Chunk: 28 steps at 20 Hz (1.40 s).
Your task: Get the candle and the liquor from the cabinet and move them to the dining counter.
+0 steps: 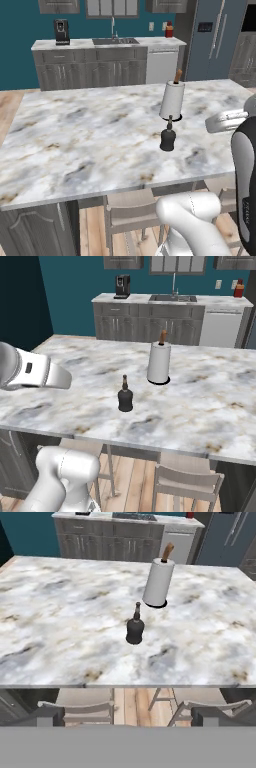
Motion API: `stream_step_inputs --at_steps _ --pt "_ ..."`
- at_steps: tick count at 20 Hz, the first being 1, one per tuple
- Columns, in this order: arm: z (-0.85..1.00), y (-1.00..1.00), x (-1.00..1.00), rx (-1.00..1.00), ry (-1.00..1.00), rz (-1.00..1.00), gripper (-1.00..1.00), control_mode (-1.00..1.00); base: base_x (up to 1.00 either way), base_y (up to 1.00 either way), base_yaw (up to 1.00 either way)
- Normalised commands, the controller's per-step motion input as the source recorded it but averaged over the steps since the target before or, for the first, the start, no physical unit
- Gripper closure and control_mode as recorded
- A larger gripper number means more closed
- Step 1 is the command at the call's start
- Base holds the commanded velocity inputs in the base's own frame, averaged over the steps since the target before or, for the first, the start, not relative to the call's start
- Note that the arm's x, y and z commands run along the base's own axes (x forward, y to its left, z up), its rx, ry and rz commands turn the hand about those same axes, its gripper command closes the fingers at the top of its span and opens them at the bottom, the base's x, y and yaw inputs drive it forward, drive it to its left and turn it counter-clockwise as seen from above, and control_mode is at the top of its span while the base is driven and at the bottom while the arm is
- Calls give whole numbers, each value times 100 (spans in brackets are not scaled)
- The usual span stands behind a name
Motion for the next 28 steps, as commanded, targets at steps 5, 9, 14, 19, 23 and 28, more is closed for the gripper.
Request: stream_step_inputs --at_steps 5,9,14,19,23,28 --pt "0 0 0 0 4 0 -100 100 0 0 0" --pt "0 0 0 0 0 0 -100 100 -48 -37 -24" --pt "0 0 0 0 0 0 -100 100 -65 -59 -59" --pt "0 0 0 0 0 0 -100 100 -14 -18 -84" --pt "0 0 0 0 0 0 -100 100 -7 -15 -86" --pt "0 0 0 0 0 0 -100 100 -5 -21 -85"
